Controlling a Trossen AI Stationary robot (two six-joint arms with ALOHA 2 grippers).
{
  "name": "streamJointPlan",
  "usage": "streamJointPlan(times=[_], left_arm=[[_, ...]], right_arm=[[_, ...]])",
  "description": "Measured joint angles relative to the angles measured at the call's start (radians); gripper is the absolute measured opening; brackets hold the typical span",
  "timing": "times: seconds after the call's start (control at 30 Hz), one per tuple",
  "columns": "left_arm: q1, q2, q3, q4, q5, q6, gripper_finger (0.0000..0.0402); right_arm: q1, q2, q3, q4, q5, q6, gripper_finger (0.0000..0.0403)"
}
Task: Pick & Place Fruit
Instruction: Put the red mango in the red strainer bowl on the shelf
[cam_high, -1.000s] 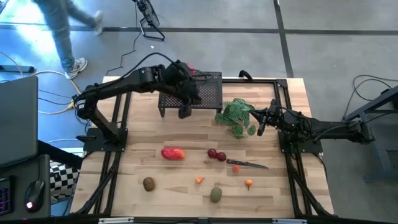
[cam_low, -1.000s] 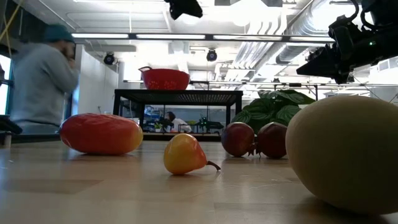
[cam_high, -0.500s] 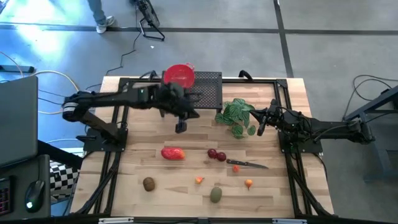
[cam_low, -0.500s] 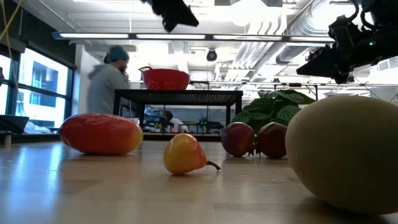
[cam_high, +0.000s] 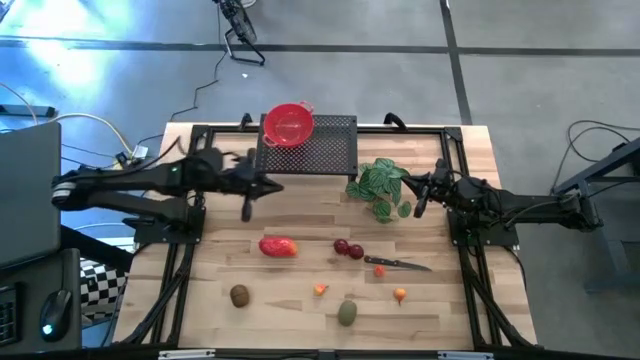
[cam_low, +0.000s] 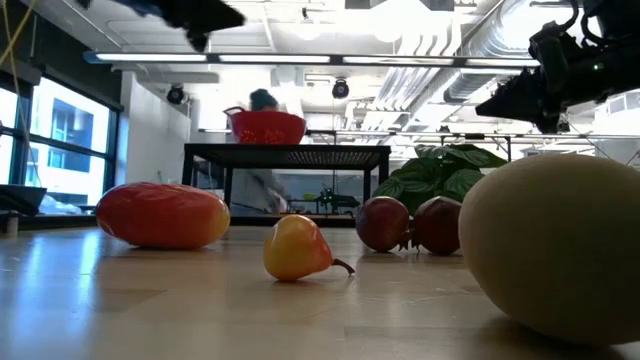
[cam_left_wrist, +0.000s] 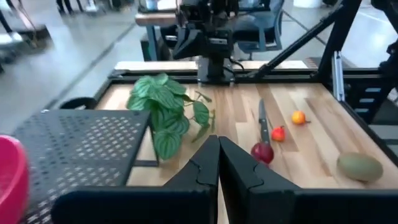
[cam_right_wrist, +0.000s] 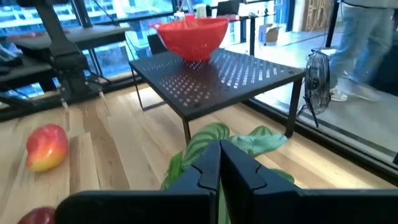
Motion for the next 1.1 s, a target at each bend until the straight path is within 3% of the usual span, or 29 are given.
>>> streamJointPlan(times=[0.47, 1.1], left_arm=[[0.002, -0.277, -0.344, 0.283, -0.003, 0.088, 0.0001], [0.002, -0.324, -0.367, 0.192, 0.003, 0.06, 0.0001]], right_arm=[[0.0, 0.0, 0.0, 0.075, 0.0, 0.035, 0.0003], [0.0, 0.0, 0.0, 0.079, 0.001, 0.056, 0.0003]])
